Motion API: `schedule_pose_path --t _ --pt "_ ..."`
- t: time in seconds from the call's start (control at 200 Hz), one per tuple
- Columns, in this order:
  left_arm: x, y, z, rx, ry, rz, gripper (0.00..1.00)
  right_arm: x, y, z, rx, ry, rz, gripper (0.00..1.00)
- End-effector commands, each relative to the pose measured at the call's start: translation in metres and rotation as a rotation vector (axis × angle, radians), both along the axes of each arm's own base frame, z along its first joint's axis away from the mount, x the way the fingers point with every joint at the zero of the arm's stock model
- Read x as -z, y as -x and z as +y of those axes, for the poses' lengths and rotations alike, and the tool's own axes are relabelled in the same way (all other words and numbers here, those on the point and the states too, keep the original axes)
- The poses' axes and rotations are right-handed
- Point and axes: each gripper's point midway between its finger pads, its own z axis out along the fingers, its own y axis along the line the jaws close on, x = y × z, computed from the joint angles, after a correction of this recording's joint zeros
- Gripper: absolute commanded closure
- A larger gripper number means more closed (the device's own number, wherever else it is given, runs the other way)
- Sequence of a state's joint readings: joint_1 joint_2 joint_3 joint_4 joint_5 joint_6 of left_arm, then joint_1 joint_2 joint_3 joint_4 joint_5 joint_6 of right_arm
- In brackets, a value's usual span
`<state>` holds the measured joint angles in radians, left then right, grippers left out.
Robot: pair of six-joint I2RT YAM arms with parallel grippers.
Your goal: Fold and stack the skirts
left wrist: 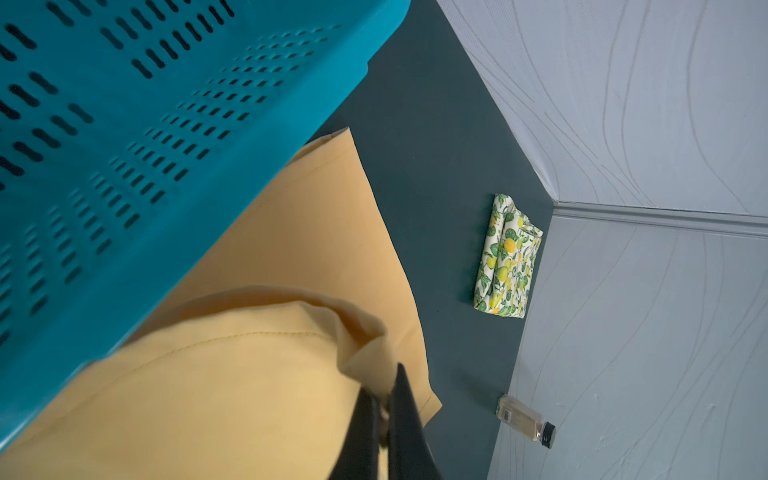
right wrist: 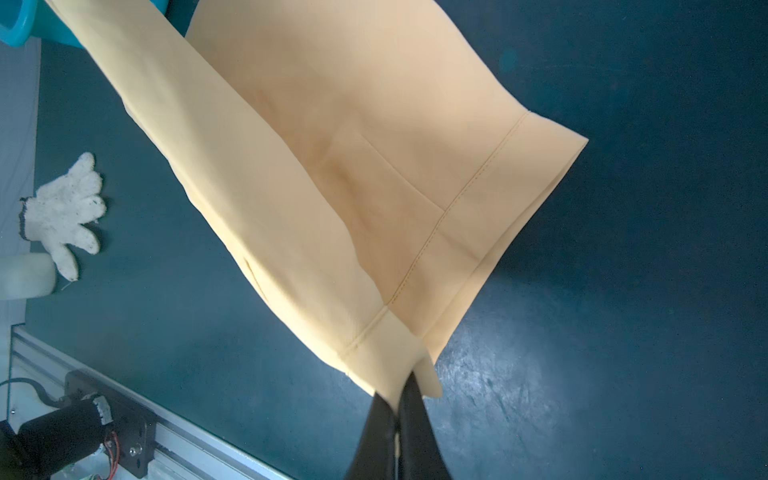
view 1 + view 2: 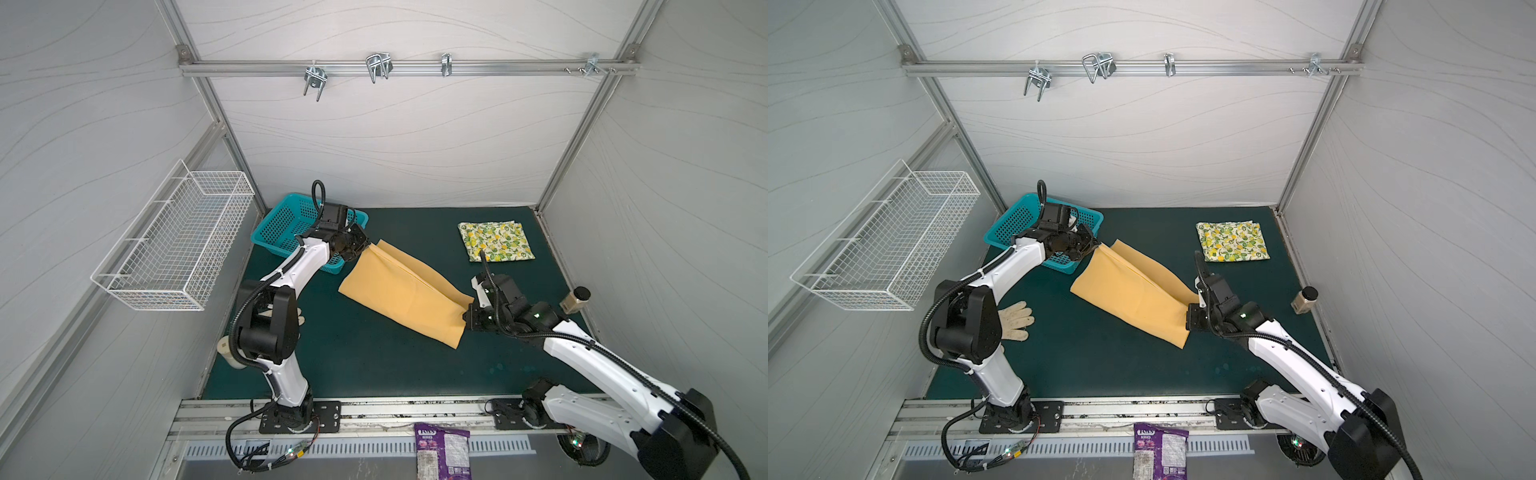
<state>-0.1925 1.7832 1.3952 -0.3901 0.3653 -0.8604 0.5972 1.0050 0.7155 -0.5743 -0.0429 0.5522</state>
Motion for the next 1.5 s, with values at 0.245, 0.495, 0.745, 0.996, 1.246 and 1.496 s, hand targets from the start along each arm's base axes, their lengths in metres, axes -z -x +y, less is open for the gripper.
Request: schedule_pose_path --t 0.245,0.495,0.745,0.996,1.246,1.496 --pt "0.014 -0.044 -0.012 -0.028 -0.02 -0.038 1.0 0.017 -0.035 -0.005 0.034 -0.075 0.079 0.96" --pt "0.033 -0.057 -0.013 -0.044 -0.031 -0.009 1.0 0.027 -0.055 -0.015 0.066 -0.085 0.109 0.96" --pt "0.041 -0.071 -0.022 -0.032 -0.03 0.002 0.99 0.041 -0.069 -0.019 0.08 -0.101 0.154 0.96" --pt "0.053 -0.077 -0.027 -0.021 -0.029 0.03 0.92 0.058 -0.079 -0.024 0.099 -0.11 0.192 0.96" --pt "0.062 -0.075 -0.029 -0.013 -0.033 0.05 0.8 0.07 -0.087 -0.028 0.106 -0.118 0.224 0.95" --pt "0.041 -0.067 -0.035 0.01 -0.034 0.017 0.71 0.079 -0.09 -0.029 0.112 -0.136 0.249 0.95"
